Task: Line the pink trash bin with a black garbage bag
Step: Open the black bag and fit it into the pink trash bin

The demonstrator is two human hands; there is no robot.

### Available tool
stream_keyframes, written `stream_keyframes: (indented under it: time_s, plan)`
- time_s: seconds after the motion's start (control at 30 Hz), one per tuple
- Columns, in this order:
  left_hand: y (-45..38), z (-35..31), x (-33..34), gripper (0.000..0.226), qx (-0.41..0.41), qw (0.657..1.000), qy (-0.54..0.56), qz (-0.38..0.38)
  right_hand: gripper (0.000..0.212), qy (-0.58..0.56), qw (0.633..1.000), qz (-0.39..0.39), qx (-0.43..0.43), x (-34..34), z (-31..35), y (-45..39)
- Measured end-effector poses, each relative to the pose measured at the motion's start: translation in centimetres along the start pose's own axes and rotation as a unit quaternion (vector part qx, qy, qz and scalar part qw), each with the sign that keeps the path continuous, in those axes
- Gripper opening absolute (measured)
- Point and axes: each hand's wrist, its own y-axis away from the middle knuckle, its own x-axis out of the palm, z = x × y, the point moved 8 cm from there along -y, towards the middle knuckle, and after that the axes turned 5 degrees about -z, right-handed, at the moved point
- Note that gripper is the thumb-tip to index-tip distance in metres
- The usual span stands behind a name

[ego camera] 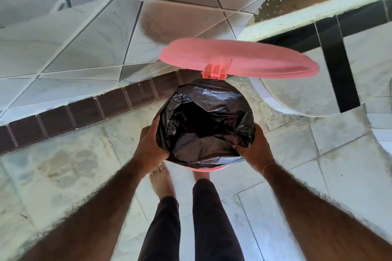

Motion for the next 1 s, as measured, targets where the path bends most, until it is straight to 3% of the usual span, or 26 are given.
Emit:
stream_keyframes:
  time_s: [0.17, 0.5, 0.7, 1.0]
  plan:
    - [0.3, 0.7, 0.2, 0.123, 0.019, 0.999, -0.039, 0.009, 0.117, 0.025, 0.999, 0.021, -0.002, 0.5, -1.2, 1.6]
    - [1.7, 1.4, 0.6, 0.123, 0.050, 0.990, -0.121, -0.045, 0.130, 0.076, 0.995, 0.053, -0.024, 1.0, -2.5, 2.7]
    - [1.7, 1.2, 0.2, 0.122, 0.045, 0.974, -0.199, -0.099, 0.118, 0.102, 0.995, 0.004, -0.020, 1.3, -2.6, 2.3]
    - [1.0, 1.3, 0.9, 0.115, 0.100, 0.939, -0.286, -0.163, 0.096, 0.043, 0.996, -0.042, 0.072, 2.9, -4.0, 1.9]
